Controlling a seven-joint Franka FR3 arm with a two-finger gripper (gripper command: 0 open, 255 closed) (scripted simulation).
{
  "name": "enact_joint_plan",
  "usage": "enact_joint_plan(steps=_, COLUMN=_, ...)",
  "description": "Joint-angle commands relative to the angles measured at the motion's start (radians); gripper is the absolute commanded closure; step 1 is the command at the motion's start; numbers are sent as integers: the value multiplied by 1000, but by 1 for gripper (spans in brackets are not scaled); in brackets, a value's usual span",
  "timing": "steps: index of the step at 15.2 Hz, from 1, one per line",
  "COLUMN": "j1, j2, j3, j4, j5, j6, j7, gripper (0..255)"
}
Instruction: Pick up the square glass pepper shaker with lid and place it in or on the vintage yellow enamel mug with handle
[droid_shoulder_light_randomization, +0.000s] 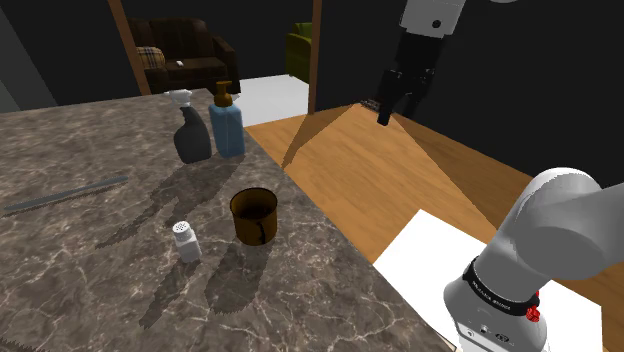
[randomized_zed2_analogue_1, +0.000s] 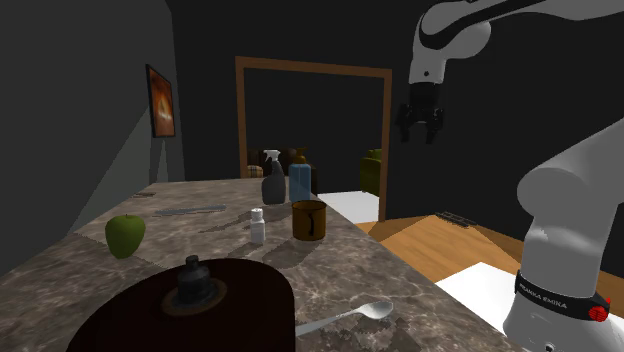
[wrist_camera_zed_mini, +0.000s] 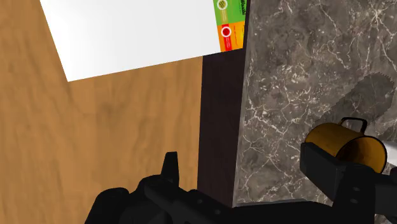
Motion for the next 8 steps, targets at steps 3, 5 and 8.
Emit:
enact_joint_plan(steps=3, j1=16, j2=48, j3=33, j4=5, j5=23, j6=38, j7=29, gripper=0)
enact_joint_plan(steps=5, j1=30, j2=99, j3=66, j4=16, j5=44, j6=76, j7=58, gripper=0)
enact_joint_plan(steps=8, j1=50, j2=182, j3=115, j4=40, j5=71, j6=131, j7=101, gripper=0)
